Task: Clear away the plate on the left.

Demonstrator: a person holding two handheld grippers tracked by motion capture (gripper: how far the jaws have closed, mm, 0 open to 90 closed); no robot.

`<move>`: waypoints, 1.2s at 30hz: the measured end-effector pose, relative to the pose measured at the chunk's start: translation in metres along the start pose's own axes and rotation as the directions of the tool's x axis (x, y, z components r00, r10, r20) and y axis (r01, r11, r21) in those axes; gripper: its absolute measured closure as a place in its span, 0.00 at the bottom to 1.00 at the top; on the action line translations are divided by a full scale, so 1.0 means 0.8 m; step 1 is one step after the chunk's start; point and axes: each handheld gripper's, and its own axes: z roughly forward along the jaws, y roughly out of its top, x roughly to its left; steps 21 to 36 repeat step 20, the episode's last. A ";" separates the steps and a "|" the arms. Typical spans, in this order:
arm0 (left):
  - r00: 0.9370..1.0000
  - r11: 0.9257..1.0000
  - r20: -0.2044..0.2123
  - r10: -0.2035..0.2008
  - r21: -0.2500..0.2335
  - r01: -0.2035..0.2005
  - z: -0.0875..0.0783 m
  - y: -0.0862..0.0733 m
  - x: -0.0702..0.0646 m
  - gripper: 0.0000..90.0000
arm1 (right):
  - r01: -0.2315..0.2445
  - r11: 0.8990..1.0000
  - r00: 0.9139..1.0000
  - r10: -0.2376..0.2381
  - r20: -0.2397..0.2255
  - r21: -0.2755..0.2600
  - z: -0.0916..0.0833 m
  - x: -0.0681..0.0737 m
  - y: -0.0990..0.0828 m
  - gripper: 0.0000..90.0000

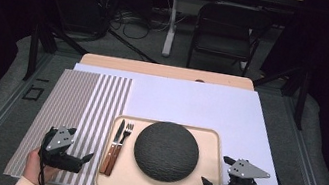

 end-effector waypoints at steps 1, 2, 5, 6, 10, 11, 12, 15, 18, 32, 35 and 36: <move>1.000 1.000 -0.001 0.002 0.002 -0.002 0.000 0.000 0.000 0.00 | 0.002 1.000 1.000 -0.002 0.000 0.001 0.000 0.000 -0.001 0.00; 1.000 1.000 0.001 0.001 0.000 -0.001 0.000 -0.001 0.000 0.00 | 0.001 1.000 1.000 -0.001 0.000 0.002 0.000 0.000 -0.001 0.00; 1.000 1.000 -0.006 0.005 -0.005 -0.005 -0.001 -0.001 0.001 0.00 | -0.002 1.000 1.000 0.002 0.000 0.002 -0.002 0.000 -0.003 0.00; 1.000 1.000 -0.007 0.003 -0.009 -0.003 -0.001 -0.001 0.002 0.00 | -0.005 1.000 1.000 0.005 0.001 0.002 -0.002 0.000 -0.003 0.00; 1.000 1.000 -0.007 -0.001 -0.008 0.001 -0.001 -0.002 0.003 0.00 | -0.007 1.000 1.000 0.007 0.003 0.002 -0.001 -0.002 -0.005 0.00; 1.000 1.000 -0.007 -0.001 -0.010 0.001 -0.001 -0.002 0.003 0.00 | -0.007 1.000 1.000 0.007 0.002 0.004 -0.001 -0.002 -0.005 0.00; 1.000 1.000 -0.006 0.001 -0.012 -0.001 -0.001 -0.002 0.003 0.00 | -0.008 1.000 1.000 0.008 0.002 0.005 -0.001 -0.002 -0.005 0.00; 1.000 1.000 -0.005 0.004 -0.014 -0.004 -0.001 -0.001 0.002 0.00 | -0.003 1.000 1.000 0.003 -0.001 0.010 -0.001 -0.002 -0.006 0.00; 1.000 1.000 -0.003 0.004 -0.013 -0.004 0.000 -0.001 0.002 0.00 | 0.002 1.000 1.000 -0.002 0.006 -0.001 -0.001 0.000 -0.005 0.00; 1.000 1.000 -0.003 0.003 -0.013 -0.003 0.000 -0.001 0.002 0.00 | 0.001 1.000 1.000 -0.001 0.006 -0.007 -0.002 0.000 -0.004 0.00; 1.000 1.000 -0.003 0.003 -0.013 -0.003 0.000 -0.001 0.002 0.00 | 0.001 1.000 1.000 -0.001 0.006 -0.007 -0.002 0.000 -0.004 0.00; 1.000 1.000 -0.003 0.003 -0.013 -0.003 0.000 -0.001 0.002 0.00 | 0.001 1.000 1.000 -0.001 0.006 -0.007 -0.002 0.000 -0.004 0.00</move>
